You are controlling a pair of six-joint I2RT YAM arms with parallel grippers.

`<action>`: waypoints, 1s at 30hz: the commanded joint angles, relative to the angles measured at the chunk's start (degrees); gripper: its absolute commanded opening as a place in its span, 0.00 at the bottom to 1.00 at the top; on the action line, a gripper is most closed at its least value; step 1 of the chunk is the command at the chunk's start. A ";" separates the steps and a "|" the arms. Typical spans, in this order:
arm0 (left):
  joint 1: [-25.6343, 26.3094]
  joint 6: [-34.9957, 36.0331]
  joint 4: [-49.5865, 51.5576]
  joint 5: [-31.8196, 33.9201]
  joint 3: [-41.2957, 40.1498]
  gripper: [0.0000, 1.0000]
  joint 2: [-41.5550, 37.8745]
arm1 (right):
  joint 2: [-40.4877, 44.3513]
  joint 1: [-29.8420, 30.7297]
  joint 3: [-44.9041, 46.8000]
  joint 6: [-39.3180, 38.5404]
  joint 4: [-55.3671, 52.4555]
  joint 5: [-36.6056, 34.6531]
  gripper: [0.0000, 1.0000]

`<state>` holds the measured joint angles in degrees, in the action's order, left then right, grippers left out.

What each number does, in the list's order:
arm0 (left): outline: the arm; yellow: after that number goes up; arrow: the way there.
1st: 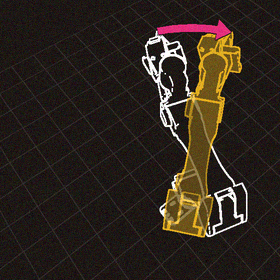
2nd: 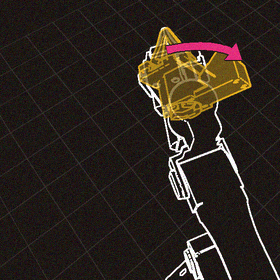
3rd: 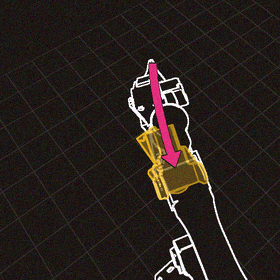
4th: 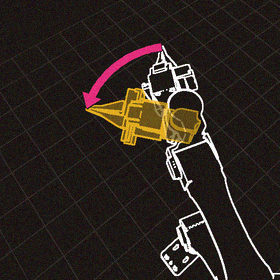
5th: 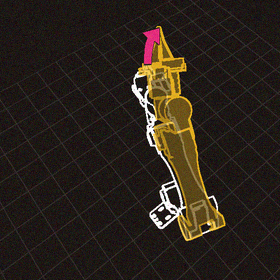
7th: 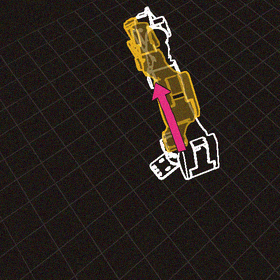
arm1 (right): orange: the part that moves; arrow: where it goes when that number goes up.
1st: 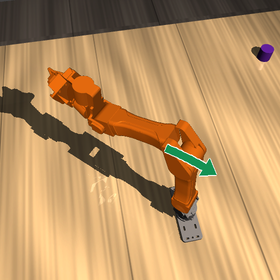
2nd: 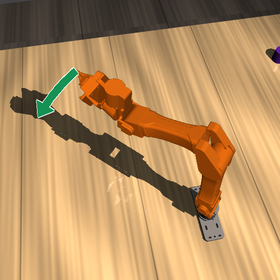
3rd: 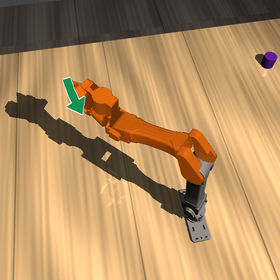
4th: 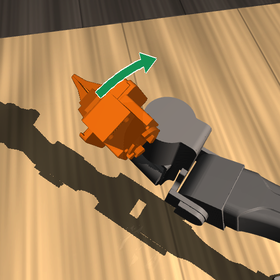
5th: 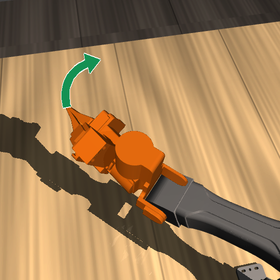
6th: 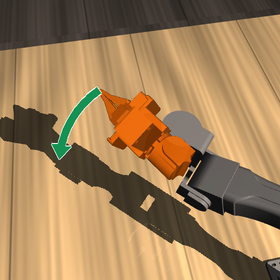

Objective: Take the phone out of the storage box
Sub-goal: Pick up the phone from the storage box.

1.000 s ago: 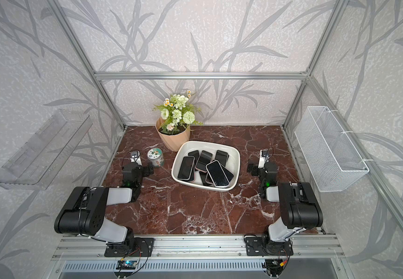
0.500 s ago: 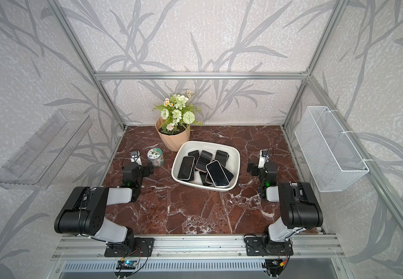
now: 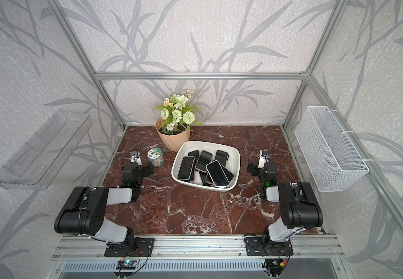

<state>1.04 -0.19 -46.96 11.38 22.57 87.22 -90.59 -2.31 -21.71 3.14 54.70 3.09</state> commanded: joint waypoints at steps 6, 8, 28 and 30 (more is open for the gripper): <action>0.09 -0.65 0.28 -0.39 0.82 1.00 -0.04 | 0.23 0.02 0.01 -0.08 -0.14 0.35 0.99; 0.10 -0.69 0.24 -0.47 0.86 1.00 -0.07 | 0.23 0.01 0.01 0.00 -0.20 0.34 0.99; -0.26 -18.23 49.42 8.56 18.48 1.00 -25.61 | 30.37 0.20 -5.02 17.10 -29.41 -9.40 0.99; -0.25 -19.62 52.42 3.54 19.87 1.00 -28.32 | 32.63 0.19 -10.92 17.87 -40.48 -5.54 0.99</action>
<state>0.99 -14.68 -6.39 19.81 40.01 62.28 -61.21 -2.22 -25.52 16.29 31.24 -6.85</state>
